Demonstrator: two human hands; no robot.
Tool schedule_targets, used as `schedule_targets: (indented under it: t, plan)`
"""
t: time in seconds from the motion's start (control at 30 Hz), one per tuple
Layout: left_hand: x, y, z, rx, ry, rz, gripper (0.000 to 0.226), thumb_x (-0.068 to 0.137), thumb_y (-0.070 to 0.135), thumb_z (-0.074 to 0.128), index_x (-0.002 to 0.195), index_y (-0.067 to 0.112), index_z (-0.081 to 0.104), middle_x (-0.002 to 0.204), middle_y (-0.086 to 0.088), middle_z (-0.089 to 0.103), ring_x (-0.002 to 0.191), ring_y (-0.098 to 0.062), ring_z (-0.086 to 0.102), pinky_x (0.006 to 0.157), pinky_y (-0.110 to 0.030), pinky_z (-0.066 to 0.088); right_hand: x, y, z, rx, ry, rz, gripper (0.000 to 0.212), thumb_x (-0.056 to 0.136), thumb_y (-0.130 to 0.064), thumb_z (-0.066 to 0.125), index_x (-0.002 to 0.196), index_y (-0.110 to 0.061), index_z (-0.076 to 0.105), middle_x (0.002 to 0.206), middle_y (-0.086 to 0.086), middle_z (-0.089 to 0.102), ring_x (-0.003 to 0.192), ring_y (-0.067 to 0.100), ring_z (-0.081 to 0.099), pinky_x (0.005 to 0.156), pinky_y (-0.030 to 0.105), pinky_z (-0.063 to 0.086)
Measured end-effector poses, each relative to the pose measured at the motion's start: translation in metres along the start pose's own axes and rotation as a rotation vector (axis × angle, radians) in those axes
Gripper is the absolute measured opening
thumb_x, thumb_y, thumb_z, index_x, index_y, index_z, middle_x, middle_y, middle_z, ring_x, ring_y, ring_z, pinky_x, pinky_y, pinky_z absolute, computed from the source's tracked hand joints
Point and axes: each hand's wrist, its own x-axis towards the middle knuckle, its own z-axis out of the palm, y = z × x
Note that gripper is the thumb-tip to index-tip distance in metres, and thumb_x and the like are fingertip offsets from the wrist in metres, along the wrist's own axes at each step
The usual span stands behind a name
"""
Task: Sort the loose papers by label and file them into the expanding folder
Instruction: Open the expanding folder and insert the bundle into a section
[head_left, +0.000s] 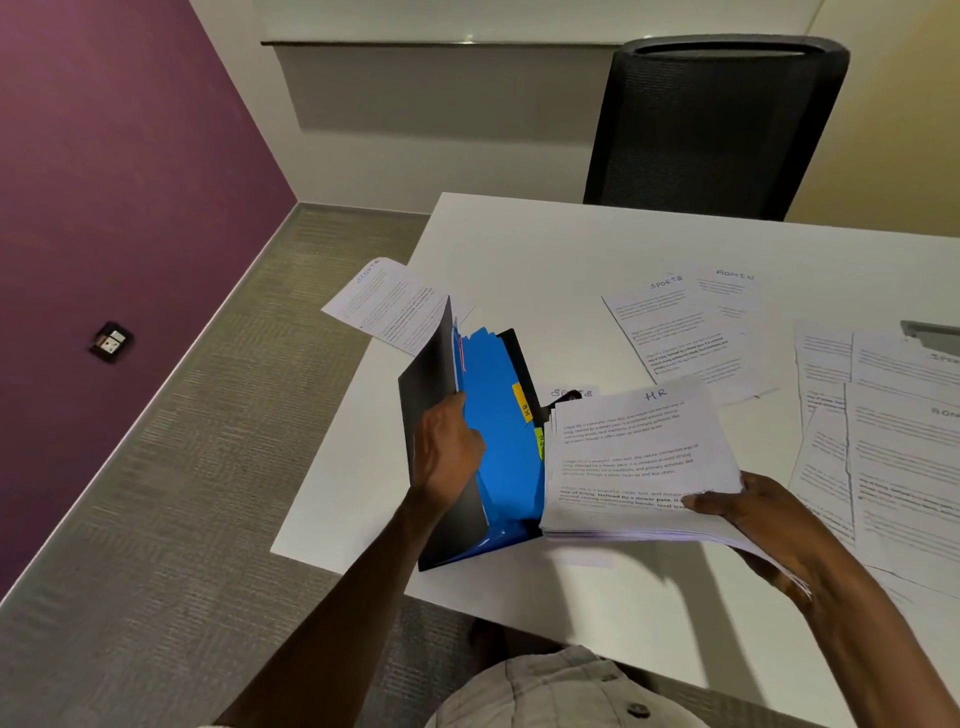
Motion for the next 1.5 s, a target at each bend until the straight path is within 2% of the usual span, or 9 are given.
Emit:
schedule_targets:
  t: [0.27, 0.47, 0.6, 0.7, 0.83, 0.97, 1.03, 1.23, 1.5]
  plan:
    - [0.001, 0.002, 0.002, -0.007, -0.035, -0.01, 0.037, 0.095, 0.005, 0.061, 0.129, 0.015, 0.05, 0.136, -0.005, 0.056, 0.089, -0.007, 0.057, 0.058, -0.011, 0.047, 0.001, 0.001, -0.001, -0.047, 0.009, 0.01, 0.02, 0.082, -0.003, 0.07, 0.1, -0.012, 0.074, 0.096, 0.006, 0.076, 0.091, 0.03, 0.071, 0.091, 0.042, 0.05]
    - [0.001, 0.004, 0.002, 0.021, -0.037, -0.019, 0.04, 0.096, 0.006, 0.059, 0.134, 0.014, 0.048, 0.133, -0.005, 0.057, 0.07, -0.001, 0.05, 0.058, -0.01, 0.046, -0.014, -0.018, 0.004, -0.106, -0.036, -0.109, 0.024, 0.085, 0.002, 0.067, 0.101, -0.015, 0.07, 0.091, -0.002, 0.076, 0.069, 0.001, 0.07, 0.06, 0.013, 0.049]
    - [0.0, 0.006, 0.0, 0.041, -0.024, -0.02, 0.031, 0.095, 0.009, 0.06, 0.124, 0.017, 0.052, 0.124, -0.003, 0.06, 0.069, -0.001, 0.051, 0.06, -0.019, 0.055, -0.026, -0.04, 0.008, -0.131, -0.136, -0.235, 0.037, 0.086, 0.0, 0.068, 0.116, -0.02, 0.064, 0.103, -0.008, 0.075, 0.089, 0.006, 0.072, 0.076, 0.021, 0.057]
    - [-0.001, 0.007, -0.004, 0.052, -0.018, -0.03, 0.04, 0.094, 0.007, 0.06, 0.133, 0.014, 0.052, 0.116, -0.004, 0.062, 0.068, -0.002, 0.051, 0.072, -0.031, 0.06, -0.027, -0.061, 0.02, -0.243, 0.086, -0.423, 0.038, 0.087, -0.004, 0.066, 0.115, -0.029, 0.059, 0.102, -0.018, 0.069, 0.086, -0.004, 0.065, 0.07, 0.019, 0.048]
    - [-0.003, 0.008, -0.009, 0.058, -0.028, -0.016, 0.042, 0.094, 0.012, 0.063, 0.134, 0.017, 0.05, 0.133, -0.007, 0.058, 0.106, -0.019, 0.063, 0.075, -0.025, 0.058, -0.01, -0.085, 0.058, -0.295, 0.397, -0.634, 0.03, 0.087, -0.004, 0.058, 0.116, -0.011, 0.051, 0.08, -0.001, 0.06, 0.065, 0.004, 0.054, 0.049, 0.012, 0.036]
    - [-0.005, 0.012, -0.015, 0.058, -0.059, -0.018, 0.044, 0.096, 0.014, 0.062, 0.138, 0.016, 0.047, 0.132, -0.006, 0.058, 0.112, -0.022, 0.063, 0.076, -0.02, 0.052, 0.007, -0.102, 0.105, -0.389, 0.388, -0.849, 0.03, 0.096, -0.004, 0.046, 0.125, -0.006, 0.044, 0.077, -0.005, 0.056, 0.059, 0.0, 0.05, 0.048, 0.007, 0.038]
    - [-0.007, 0.013, -0.018, 0.055, -0.057, -0.02, 0.048, 0.096, 0.013, 0.062, 0.141, 0.016, 0.046, 0.133, -0.006, 0.058, 0.11, -0.021, 0.063, 0.076, -0.019, 0.051, 0.017, -0.1, 0.123, -0.417, 0.336, -0.904, 0.029, 0.1, -0.013, 0.041, 0.129, -0.01, 0.039, 0.091, 0.001, 0.064, 0.066, 0.008, 0.059, 0.055, 0.019, 0.05]
    - [-0.006, 0.01, -0.026, 0.024, -0.038, -0.01, 0.037, 0.095, 0.014, 0.063, 0.129, 0.015, 0.05, 0.123, -0.004, 0.062, 0.084, -0.013, 0.06, 0.045, -0.008, 0.039, 0.034, -0.07, 0.158, -0.544, 0.15, -0.782, 0.035, 0.1, -0.019, 0.044, 0.133, -0.021, 0.03, 0.094, 0.002, 0.062, 0.071, 0.014, 0.063, 0.058, 0.033, 0.06]
    - [-0.011, 0.005, -0.031, 0.028, -0.058, 0.007, 0.043, 0.094, 0.016, 0.063, 0.135, 0.012, 0.05, 0.129, -0.008, 0.061, 0.09, -0.018, 0.06, 0.056, -0.008, 0.041, 0.05, -0.072, 0.18, -0.703, 0.058, -0.613, 0.041, 0.096, -0.014, 0.054, 0.13, -0.014, 0.032, 0.08, -0.003, 0.047, 0.063, 0.007, 0.049, 0.049, 0.017, 0.039]
